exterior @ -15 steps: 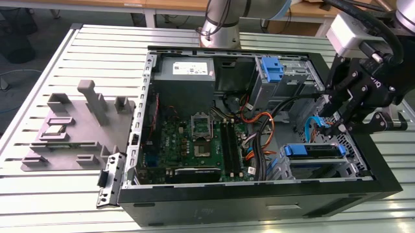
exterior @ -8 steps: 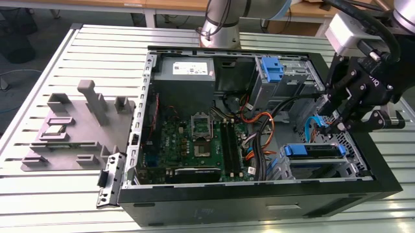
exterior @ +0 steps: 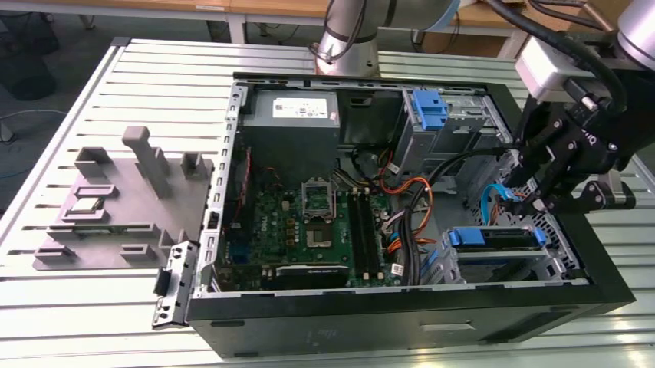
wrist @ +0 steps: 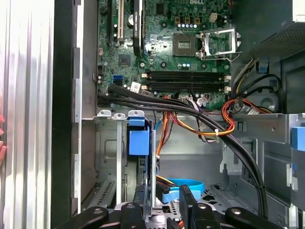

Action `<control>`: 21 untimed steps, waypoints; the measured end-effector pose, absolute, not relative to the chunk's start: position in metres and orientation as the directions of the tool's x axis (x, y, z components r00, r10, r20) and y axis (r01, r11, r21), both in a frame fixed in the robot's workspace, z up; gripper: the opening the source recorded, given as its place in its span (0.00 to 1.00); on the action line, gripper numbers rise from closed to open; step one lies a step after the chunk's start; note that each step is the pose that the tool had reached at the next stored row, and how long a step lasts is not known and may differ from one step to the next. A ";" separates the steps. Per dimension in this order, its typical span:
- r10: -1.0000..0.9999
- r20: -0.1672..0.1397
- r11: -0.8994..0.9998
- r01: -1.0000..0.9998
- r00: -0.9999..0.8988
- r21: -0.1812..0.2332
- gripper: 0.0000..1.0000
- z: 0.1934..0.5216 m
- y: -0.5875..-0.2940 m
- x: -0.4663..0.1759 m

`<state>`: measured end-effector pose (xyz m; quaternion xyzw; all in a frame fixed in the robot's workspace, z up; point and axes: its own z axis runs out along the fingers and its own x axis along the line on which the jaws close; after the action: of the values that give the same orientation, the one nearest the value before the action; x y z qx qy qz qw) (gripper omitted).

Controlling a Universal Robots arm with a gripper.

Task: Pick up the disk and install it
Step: 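Insert the first disk wire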

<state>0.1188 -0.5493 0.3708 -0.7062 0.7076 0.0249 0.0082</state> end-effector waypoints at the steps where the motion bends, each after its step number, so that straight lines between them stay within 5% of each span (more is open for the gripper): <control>1: -0.999 -0.047 0.002 -1.000 -0.003 0.024 0.42 0.369 -0.549 0.119; 19: -0.999 -0.046 0.001 -1.000 -0.003 0.024 0.41 0.359 -0.545 0.119; 21: -0.999 -0.046 0.001 -1.000 -0.003 0.024 0.28 0.359 -0.545 0.119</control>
<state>0.1191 -0.5449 0.3594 -0.7062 0.7076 0.0246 0.0079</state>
